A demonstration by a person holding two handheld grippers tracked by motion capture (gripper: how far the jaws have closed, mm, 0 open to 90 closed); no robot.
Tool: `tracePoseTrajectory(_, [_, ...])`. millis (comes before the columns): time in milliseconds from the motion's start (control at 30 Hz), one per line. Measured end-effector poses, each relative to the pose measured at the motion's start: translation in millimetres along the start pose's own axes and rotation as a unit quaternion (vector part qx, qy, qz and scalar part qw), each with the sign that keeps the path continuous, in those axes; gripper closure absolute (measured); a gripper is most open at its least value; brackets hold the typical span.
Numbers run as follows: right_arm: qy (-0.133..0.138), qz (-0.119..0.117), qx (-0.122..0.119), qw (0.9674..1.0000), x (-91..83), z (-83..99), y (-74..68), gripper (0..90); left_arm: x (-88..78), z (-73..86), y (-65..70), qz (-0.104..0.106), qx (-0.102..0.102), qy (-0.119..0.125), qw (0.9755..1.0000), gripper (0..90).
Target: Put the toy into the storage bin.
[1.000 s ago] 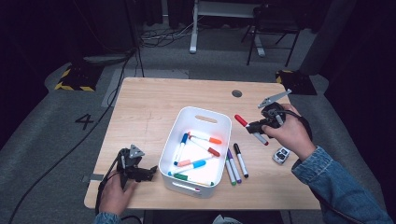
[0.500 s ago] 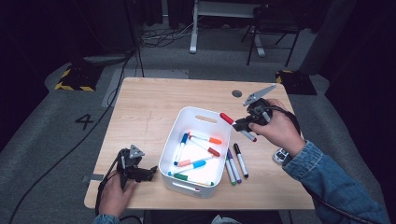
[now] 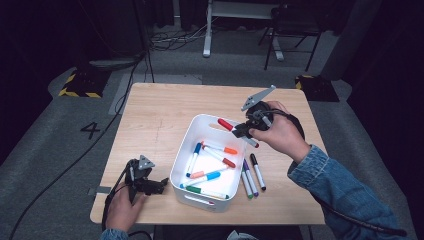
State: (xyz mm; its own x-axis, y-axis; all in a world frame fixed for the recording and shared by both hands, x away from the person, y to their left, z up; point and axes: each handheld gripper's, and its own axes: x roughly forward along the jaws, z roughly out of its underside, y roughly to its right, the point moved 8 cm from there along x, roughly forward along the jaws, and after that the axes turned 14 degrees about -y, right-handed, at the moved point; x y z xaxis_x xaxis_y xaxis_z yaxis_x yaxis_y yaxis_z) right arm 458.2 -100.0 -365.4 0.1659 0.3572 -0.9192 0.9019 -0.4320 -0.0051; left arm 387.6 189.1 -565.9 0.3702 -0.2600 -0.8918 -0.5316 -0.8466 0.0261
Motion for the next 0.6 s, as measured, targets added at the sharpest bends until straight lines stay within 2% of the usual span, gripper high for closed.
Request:
tracePoseTrajectory(400, [0.015,-0.008,-0.023,0.9996,14.4,-25.1,-7.8,77.3,0.0,0.0,0.0,0.000,0.000,0.000,1.0000,0.0])
tracePoseTrajectory(600, [0.003,-0.010,-0.023,0.9997,26.8,-26.2,-8.1,77.4,0.0,0.0,0.0,0.000,0.000,0.000,1.0000,0.0])
